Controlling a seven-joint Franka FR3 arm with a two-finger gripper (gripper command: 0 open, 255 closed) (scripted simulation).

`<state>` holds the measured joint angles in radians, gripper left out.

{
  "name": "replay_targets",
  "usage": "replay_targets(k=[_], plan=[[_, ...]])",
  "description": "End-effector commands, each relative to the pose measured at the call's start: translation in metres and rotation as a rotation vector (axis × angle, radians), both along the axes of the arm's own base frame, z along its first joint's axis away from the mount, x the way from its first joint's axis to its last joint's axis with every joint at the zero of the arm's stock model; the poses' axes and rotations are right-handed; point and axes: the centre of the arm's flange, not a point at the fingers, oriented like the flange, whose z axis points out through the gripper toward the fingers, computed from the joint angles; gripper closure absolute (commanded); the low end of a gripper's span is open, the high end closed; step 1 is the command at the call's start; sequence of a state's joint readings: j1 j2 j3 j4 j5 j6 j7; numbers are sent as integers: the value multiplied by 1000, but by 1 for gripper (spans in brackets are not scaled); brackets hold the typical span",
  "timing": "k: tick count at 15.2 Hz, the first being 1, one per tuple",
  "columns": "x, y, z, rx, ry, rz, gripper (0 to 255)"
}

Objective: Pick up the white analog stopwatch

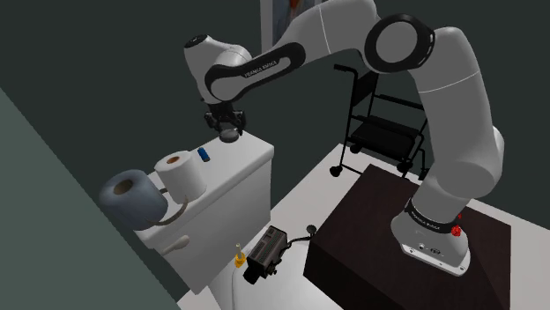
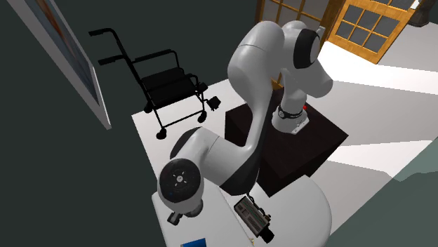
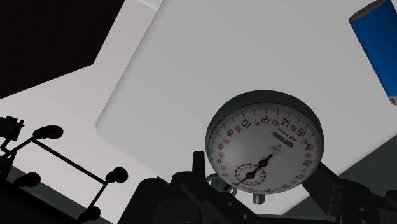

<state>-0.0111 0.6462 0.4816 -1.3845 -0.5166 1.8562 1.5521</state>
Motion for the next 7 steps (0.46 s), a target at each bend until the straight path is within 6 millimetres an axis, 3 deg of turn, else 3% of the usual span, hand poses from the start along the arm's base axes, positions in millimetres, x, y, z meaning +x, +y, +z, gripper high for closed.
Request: replay_targets(k=[1,5,7], plan=[[0,0,11,0,0,0,255],[0,0,32,0,0,0,255],[0,0,33,0,0,0,255]])
